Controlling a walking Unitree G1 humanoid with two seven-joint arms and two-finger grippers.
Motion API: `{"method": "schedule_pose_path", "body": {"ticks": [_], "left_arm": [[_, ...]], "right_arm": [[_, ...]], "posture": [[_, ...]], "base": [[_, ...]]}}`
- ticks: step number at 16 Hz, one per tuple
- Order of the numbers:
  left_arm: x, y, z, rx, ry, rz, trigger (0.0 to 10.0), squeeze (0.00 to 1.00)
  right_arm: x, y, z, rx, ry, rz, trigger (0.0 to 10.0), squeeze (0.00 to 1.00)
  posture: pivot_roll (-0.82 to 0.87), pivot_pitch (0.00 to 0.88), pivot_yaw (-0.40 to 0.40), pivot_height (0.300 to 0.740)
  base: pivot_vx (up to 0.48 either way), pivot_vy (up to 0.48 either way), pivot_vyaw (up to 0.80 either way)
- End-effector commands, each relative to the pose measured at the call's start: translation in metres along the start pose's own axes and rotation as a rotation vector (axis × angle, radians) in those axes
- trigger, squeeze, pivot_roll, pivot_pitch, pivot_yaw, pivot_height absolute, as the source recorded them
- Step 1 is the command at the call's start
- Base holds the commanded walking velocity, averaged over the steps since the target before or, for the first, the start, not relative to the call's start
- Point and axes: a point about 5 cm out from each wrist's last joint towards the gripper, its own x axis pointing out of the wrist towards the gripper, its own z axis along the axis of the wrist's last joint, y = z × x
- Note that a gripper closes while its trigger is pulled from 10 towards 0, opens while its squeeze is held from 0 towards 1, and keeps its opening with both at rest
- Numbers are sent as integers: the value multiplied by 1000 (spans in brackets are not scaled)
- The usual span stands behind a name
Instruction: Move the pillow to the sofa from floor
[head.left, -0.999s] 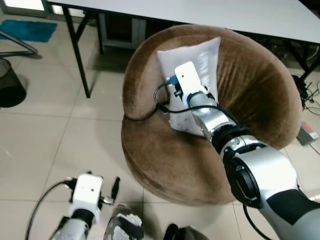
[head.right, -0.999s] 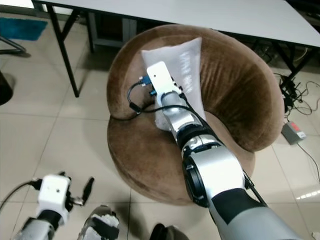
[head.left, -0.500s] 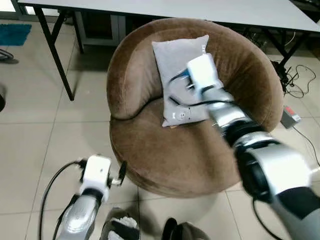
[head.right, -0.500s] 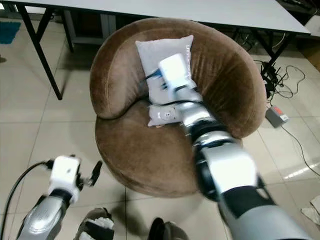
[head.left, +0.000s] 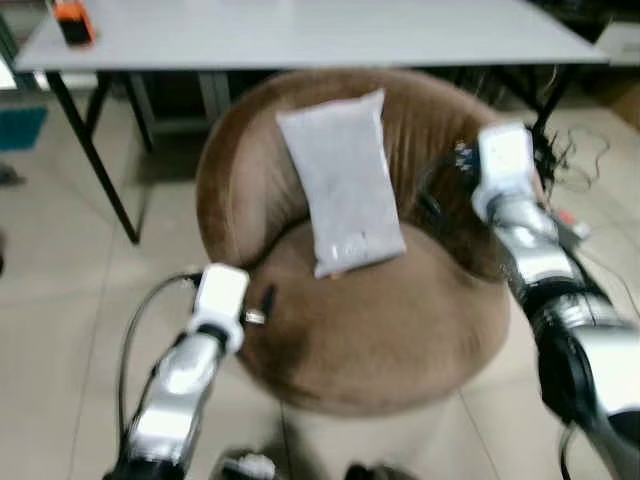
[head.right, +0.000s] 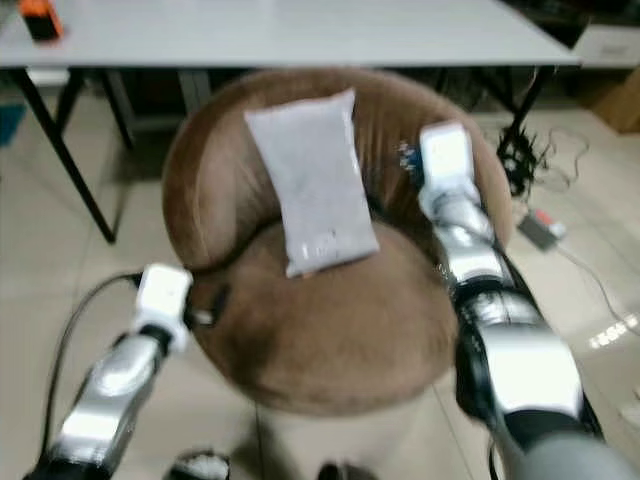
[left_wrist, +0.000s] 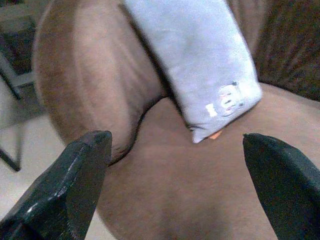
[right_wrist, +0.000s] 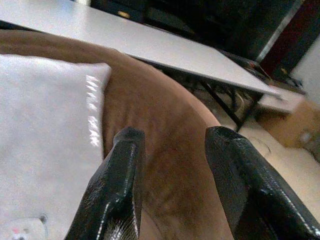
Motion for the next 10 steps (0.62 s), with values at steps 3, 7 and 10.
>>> {"method": "schedule_pose_path", "body": {"ticks": [3, 7, 10], "left_arm": [[5, 3, -3, 3, 11, -27, 10000, 0], [17, 4, -3, 8, 19, -92, 10000, 0], [33, -1, 5, 17, 5, -127, 10000, 0]], "right_arm": [[-28, -7, -47, 54, 67, -46, 10000, 0], [-90, 9, -103, 151, 107, -93, 10000, 0], [-144, 48, -121, 217, 94, -5, 10000, 0]], "posture": [[125, 0, -16, 740], [13, 0, 53, 740], [-59, 0, 92, 740]], "base": [[0, 0, 0], [0, 0, 0], [0, 0, 0]]}}
